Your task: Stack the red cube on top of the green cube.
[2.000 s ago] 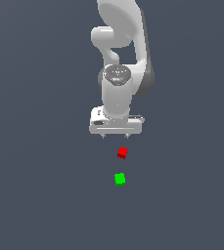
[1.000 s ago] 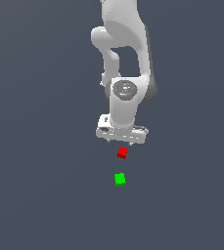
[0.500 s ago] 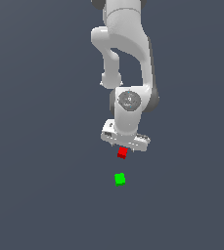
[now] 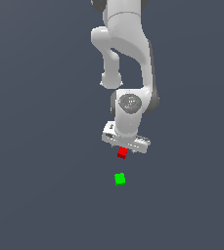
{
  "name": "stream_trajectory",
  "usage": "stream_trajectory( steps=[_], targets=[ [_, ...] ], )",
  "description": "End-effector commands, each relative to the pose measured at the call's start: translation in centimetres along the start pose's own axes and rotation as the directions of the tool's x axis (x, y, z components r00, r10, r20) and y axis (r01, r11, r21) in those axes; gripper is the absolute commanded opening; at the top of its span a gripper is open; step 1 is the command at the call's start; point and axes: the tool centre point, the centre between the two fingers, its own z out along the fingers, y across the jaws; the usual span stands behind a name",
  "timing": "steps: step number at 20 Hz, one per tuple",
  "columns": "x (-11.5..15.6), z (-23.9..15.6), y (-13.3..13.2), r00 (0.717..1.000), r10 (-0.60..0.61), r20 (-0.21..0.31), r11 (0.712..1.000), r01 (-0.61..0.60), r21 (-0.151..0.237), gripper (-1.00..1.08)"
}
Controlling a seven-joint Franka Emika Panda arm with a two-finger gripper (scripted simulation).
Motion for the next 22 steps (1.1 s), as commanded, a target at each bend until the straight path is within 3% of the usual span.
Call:
stream_trajectory(
  steps=[1,14,15,22],
  targets=[
    [0.0,0.6,0.0,1.000,0.001,0.001,1.000,-0.001,0.000,1.00],
    [0.0,4.8,0.0,1.000,0.004,0.000,1.000,-0.004,0.000,1.00],
    [0.0,4.8,0.0,1.000,0.004,0.000,1.000,-0.004,0.000,-1.00],
    [0.0,4.8,0.0,1.000,0.004,0.000,1.000,-0.004,0.000,-1.00]
  ],
)
